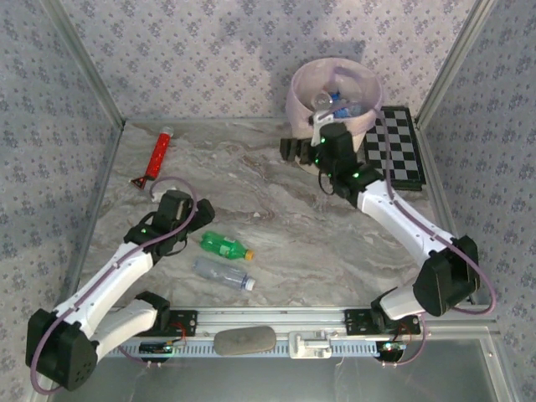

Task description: Put the plastic bottles in the bin

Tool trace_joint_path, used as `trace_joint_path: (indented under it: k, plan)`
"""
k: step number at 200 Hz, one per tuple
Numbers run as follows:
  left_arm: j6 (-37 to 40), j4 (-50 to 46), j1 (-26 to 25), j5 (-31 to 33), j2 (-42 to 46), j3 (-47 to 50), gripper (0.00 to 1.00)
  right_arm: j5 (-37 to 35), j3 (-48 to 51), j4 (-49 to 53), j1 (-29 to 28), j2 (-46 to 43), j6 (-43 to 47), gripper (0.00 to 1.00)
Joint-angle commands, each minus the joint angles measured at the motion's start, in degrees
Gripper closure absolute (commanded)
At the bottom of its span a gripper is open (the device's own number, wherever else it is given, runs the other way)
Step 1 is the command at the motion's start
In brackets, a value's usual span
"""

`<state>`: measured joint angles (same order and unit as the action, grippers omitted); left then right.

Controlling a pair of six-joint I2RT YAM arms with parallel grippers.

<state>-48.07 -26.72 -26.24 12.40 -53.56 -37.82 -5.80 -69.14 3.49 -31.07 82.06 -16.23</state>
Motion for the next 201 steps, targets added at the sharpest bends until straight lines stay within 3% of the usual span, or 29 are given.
trace_joint_path:
  k: [1,40,108,201]
  plan:
    - [-5.28,-5.72,-0.61,-2.2,1.48,0.87,0.0,-4.17,4.0,-5.8,-3.25,-0.99,-3.95,0.01]
    - [-9.63,-3.32,-2.74,-3.41,-0.27,1.81,0.0,-4.65,7.01,-5.92,-7.08,1.88,-8.38,0.01]
    - [-15.67,0.34,-8.4,-4.04,-7.73,0.91,0.0,-6.66,8.31,-3.49,-8.28,2.24,-10.2,0.01]
    - [-19.38,5.35,-9.97,-4.53,-12.33,2.22,0.0,-9.82,9.73,-2.28,-8.31,0.57,-10.14,0.01]
